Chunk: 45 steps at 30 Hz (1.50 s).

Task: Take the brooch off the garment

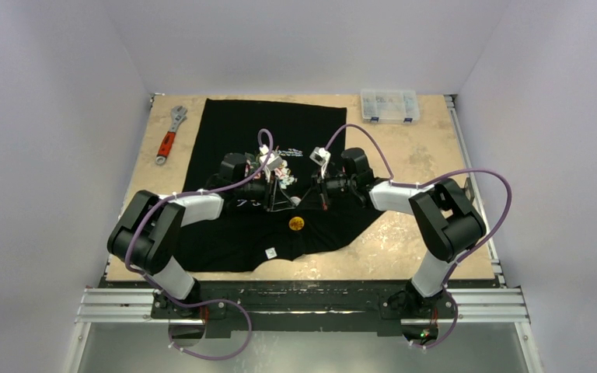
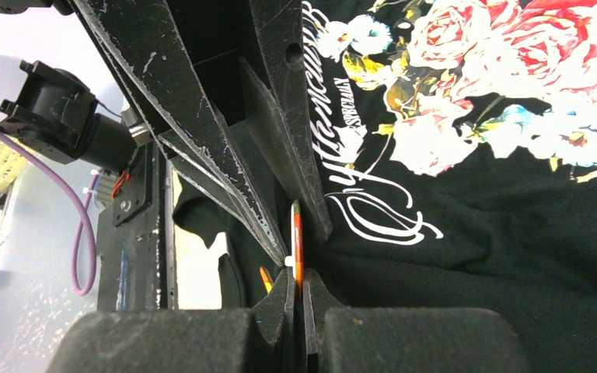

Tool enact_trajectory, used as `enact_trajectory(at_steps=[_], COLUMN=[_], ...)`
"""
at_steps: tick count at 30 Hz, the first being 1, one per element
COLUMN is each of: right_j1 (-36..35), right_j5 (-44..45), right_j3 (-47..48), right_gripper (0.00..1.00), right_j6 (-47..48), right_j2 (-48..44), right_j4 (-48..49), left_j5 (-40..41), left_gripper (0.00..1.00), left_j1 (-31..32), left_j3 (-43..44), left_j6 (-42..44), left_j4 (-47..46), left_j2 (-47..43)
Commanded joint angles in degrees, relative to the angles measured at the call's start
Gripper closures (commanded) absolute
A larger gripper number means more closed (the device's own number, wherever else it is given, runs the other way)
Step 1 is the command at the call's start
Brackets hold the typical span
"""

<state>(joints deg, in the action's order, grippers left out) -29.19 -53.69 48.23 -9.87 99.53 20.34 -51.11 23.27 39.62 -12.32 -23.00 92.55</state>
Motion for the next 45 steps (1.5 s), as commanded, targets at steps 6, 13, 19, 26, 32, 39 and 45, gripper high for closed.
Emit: enact_trajectory(at_steps=[6, 13, 19, 26, 32, 39, 45], right_j1=[-0.1, -0.1, 0.0, -0.1, -0.2, -0.2, -0.2], right_j5=[-0.9, -1.0, -0.3, 1.6, 2.5, 9.1, 12.2], right_j3=[-0.6, -0.7, -1.1, -0.9, -0.7, 0.3, 0.6], right_gripper=[1.00, 1.00, 1.00, 1.00, 1.00, 1.00, 1.00], right_j6=[-2.6, -3.9, -4.8, -7.2, -7.3, 0.7, 6.8], right_j2=[-1.2, -1.2, -1.4, -0.9, -0.7, -2.9, -2.9], right_j4=[3.3, 4.3, 4.7, 5.5, 5.4, -1.0, -3.9], left_j5=[5.9, 8.4, 15.0, 22.3, 22.8, 11.3, 5.7], left_gripper=[0.78, 0.69, 0.72, 0.75, 0.67, 0.54, 0.49], left_j1=[0.0, 0.2, 0.5, 2.1, 2.2, -1.1, -4.7], left_j3=[2.5, 3.7, 5.7, 6.8, 6.3, 1.9, 1.4], left_j6=[-5.3, -6.3, -8.4, -8.2, -9.1, -7.0, -0.8], left_j4=[-1.9, -0.6, 5.6, 12.6, 13.3, 6.7, 9.5], left_j2=[0.5, 0.6, 0.6, 0.3, -0.2, -3.8, -4.8])
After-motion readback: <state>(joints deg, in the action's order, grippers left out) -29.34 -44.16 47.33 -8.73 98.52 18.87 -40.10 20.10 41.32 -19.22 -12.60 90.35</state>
